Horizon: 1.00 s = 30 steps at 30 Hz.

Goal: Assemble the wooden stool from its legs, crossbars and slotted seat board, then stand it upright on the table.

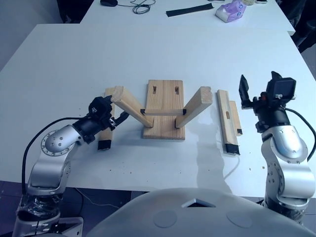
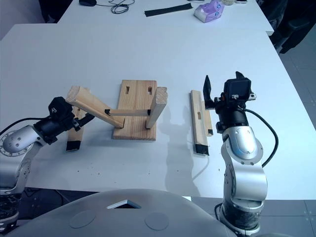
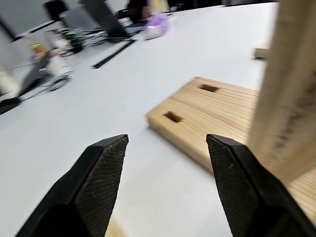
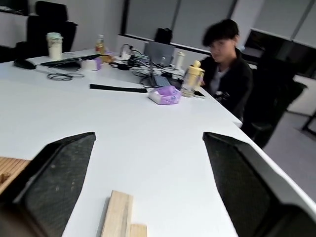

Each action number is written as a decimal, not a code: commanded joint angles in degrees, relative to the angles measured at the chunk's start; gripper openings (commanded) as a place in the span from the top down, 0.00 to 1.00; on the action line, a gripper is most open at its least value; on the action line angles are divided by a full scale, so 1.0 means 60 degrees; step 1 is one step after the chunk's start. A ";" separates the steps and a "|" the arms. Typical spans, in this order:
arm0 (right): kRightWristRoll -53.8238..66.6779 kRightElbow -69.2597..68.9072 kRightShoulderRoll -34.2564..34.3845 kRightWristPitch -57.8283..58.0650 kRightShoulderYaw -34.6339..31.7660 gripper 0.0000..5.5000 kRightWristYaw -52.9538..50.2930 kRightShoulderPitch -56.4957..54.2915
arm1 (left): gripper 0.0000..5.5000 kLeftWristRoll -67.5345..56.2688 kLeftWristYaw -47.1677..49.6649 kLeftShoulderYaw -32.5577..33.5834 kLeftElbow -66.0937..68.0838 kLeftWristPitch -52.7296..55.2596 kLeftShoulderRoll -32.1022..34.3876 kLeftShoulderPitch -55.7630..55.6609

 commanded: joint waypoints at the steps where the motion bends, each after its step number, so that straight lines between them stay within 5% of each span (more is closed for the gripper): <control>1: -0.0026 -0.0691 0.0572 0.0755 -0.0495 0.27 -0.0564 0.0188 | 0.47 0.0205 0.0731 0.0570 -0.0460 -0.0235 -0.0488 0.0305; 3: 0.0130 -0.0810 0.0549 0.1270 -0.0131 0.27 -0.0429 0.0198 | 0.47 0.0272 0.0796 0.0575 -0.0720 -0.0463 -0.0627 0.0370; 8: 0.1376 -0.0911 0.0797 0.2725 0.3167 0.27 0.0005 -0.0739 | 0.47 0.0082 0.0622 -0.0856 -0.1922 0.0280 -0.0665 -0.0529; 12: 0.1744 -0.0908 0.1173 0.3604 0.4284 0.27 -0.0230 -0.1441 | 0.47 0.0154 0.0597 -0.1840 -0.2536 0.1041 -0.0634 -0.1074; 30: 0.1823 0.0371 -0.1180 0.1737 0.1399 0.27 0.1529 -0.1147 | 0.47 0.1599 -0.0221 -0.2641 0.0543 -0.1026 -0.0555 -0.1903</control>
